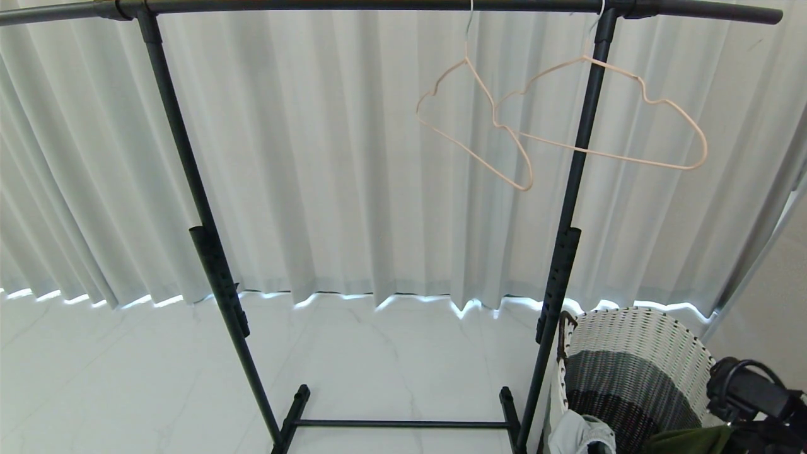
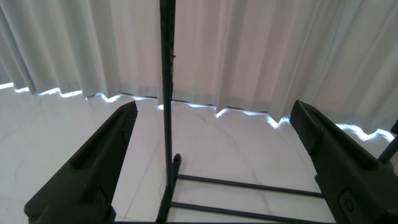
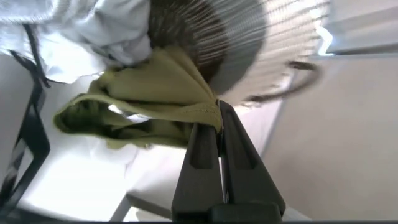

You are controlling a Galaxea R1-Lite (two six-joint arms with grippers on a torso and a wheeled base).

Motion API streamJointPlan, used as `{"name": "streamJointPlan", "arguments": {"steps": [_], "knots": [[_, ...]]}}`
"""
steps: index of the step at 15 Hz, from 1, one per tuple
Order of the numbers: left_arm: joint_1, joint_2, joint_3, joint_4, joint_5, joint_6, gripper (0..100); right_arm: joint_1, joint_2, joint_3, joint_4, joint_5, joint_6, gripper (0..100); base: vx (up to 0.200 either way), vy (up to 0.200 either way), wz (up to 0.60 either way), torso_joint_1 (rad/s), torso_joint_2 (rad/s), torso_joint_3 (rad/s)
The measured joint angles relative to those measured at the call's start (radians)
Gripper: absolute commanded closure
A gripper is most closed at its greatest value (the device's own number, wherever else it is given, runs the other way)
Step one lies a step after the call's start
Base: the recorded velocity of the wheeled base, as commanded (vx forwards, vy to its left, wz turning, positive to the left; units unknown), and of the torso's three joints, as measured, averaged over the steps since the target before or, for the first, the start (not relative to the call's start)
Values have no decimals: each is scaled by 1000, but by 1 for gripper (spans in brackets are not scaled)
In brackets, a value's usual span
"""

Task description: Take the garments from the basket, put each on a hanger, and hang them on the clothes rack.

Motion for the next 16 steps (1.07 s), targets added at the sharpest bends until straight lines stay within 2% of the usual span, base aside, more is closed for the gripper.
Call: {"name": "streamJointPlan", "arguments": {"steps": [2, 3, 5, 9, 14, 16], "knots": [[0, 0, 0, 0, 0, 0, 0, -6, -157, -192, 323, 0, 3, 100, 0, 0, 0, 0, 0, 0], [0, 0, 0, 0, 0, 0, 0, -11, -235, -282, 440, 0, 4, 100, 0, 0, 0, 0, 0, 0], [0, 0, 0, 0, 0, 4, 0, -39, -376, -447, 576, -1, 4, 100, 0, 0, 0, 0, 0, 0], [0, 0, 0, 0, 0, 9, 0, -82, -502, -618, 663, -3, 4, 100, 0, 0, 0, 0, 0, 0], [0, 0, 0, 0, 0, 10, 0, -86, -541, -649, 675, -2, 0, 100, 0, 0, 0, 0, 0, 0], [0, 0, 0, 0, 0, 8, 0, -86, -545, -646, 674, -1, 0, 100, -200, 0, 0, 7, 2, 0]]}}
